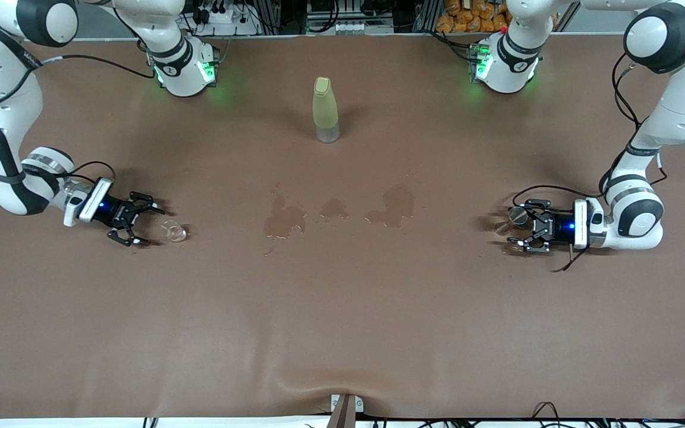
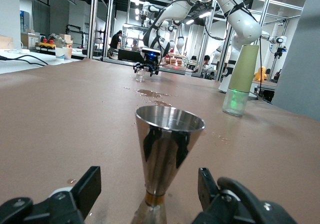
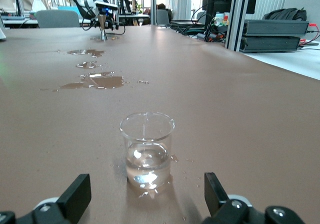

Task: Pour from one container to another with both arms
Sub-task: 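Close the right gripper around the clear glass beaker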

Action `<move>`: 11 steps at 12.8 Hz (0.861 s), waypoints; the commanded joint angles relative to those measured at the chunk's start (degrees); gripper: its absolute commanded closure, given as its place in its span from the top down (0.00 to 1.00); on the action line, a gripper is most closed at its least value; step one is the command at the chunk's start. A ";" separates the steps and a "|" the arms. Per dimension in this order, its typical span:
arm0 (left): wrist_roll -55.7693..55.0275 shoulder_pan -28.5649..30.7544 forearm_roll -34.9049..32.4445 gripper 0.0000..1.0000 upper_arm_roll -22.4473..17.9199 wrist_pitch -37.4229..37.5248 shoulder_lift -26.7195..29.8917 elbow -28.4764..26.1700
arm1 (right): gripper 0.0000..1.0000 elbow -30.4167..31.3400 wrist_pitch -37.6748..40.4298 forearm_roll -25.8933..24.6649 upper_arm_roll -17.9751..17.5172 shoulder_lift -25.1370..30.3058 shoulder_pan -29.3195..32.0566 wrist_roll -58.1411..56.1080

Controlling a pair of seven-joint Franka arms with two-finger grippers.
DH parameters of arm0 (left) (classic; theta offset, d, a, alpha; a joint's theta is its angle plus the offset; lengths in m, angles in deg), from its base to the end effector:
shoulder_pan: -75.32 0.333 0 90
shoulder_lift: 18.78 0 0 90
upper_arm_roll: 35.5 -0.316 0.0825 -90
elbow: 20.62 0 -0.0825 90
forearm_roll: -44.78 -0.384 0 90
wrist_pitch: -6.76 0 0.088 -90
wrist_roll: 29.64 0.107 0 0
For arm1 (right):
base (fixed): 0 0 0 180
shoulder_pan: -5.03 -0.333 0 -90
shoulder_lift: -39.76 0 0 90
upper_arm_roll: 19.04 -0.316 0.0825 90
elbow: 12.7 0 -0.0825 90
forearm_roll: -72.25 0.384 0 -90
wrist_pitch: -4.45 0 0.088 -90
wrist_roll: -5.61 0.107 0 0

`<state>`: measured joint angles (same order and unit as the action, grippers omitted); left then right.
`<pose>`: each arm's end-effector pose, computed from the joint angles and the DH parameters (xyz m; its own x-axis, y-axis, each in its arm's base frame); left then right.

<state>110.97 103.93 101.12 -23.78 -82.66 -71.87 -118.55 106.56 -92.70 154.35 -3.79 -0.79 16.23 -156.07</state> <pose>0.5632 0.0793 0.0796 0.1455 -0.1456 0.9786 -0.9799 0.1151 0.1628 0.4855 -0.1480 0.0848 0.0666 0.3261 0.9430 0.9546 -0.2957 0.0348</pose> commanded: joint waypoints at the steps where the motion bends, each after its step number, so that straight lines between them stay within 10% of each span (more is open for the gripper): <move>1: 1.07 0.04 1.14 0.85 -0.11 1.00 -0.61 0.55 | 1.00 -0.17 1.61 2.98 -0.22 -2.68 0.06 -16.30; 11: 1.16 0.22 1.23 0.62 -0.11 1.88 -0.96 0.37 | 1.00 -0.17 1.96 11.23 -0.39 -4.80 -5.04 -22.79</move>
<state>110.97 103.95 101.12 -23.84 -81.84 -72.01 -118.52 105.46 -91.68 161.76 -4.38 -3.76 11.52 -158.09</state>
